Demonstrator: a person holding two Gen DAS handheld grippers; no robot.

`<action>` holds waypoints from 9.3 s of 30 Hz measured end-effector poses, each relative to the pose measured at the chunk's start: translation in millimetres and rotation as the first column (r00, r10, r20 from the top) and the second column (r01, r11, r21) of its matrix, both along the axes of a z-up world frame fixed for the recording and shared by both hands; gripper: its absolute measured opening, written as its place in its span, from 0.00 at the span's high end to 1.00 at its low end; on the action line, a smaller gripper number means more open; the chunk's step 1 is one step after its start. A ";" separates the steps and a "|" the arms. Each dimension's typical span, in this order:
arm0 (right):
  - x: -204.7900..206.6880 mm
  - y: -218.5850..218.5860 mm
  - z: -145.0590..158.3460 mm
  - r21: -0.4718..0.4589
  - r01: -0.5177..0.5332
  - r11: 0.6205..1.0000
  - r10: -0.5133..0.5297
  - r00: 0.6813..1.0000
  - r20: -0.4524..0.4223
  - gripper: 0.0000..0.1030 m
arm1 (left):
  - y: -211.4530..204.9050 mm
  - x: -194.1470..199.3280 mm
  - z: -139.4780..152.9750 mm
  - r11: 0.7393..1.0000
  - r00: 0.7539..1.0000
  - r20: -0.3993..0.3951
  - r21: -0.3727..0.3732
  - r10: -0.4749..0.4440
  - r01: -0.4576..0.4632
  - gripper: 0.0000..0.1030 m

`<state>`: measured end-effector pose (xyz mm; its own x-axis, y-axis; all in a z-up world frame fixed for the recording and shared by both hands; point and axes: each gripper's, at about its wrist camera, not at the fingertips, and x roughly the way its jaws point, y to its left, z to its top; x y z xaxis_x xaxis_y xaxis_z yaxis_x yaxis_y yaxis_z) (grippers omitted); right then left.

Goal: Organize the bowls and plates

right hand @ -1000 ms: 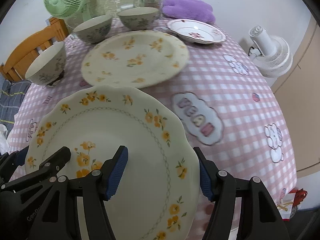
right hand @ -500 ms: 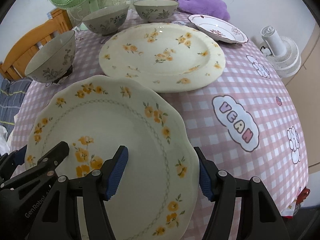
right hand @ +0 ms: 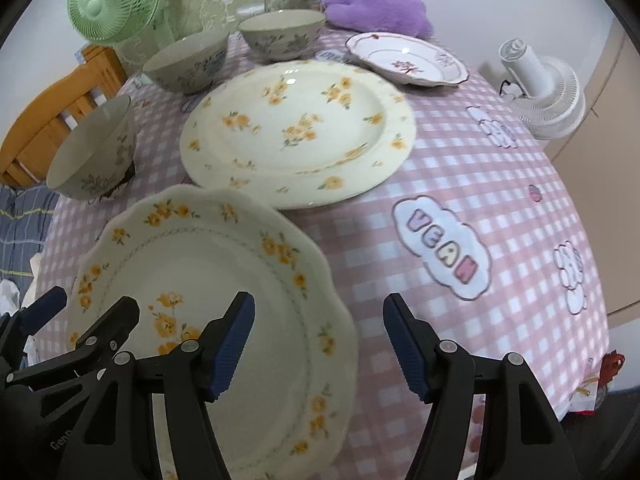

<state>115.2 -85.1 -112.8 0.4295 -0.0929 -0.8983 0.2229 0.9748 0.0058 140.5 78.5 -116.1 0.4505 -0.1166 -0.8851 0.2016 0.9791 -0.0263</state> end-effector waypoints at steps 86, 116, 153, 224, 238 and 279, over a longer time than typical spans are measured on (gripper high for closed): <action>208.1 -98.0 -33.0 0.097 -0.189 0.977 0.189 0.982 0.011 0.25 | -126.3 155.7 -32.5 0.981 0.983 0.040 0.078 0.177 -0.180 0.14; 182.9 -111.9 21.2 0.063 -0.095 0.993 0.090 0.993 0.079 0.25 | -134.3 144.0 6.7 0.989 0.988 0.054 0.010 0.148 -0.148 0.15; 47.7 -34.0 31.5 0.013 -0.052 0.999 0.052 0.998 0.023 0.25 | -51.9 18.7 10.8 0.997 0.998 -0.001 -0.048 0.061 -0.061 0.16; 13.4 13.1 -7.5 -0.020 -0.077 0.997 0.074 0.992 -0.101 0.49 | -11.8 -20.1 -6.5 0.990 0.995 -0.006 0.103 0.102 -0.101 0.23; 1.1 7.4 41.4 0.066 -0.067 0.996 0.065 0.997 0.029 0.47 | -21.7 -26.3 35.2 0.999 0.997 0.076 0.041 0.012 -0.015 0.11; 99.8 -183.1 112.7 0.007 -0.217 0.976 0.211 0.955 0.208 0.16 | -232.2 71.2 100.7 0.987 0.967 0.200 0.013 0.155 -0.161 0.33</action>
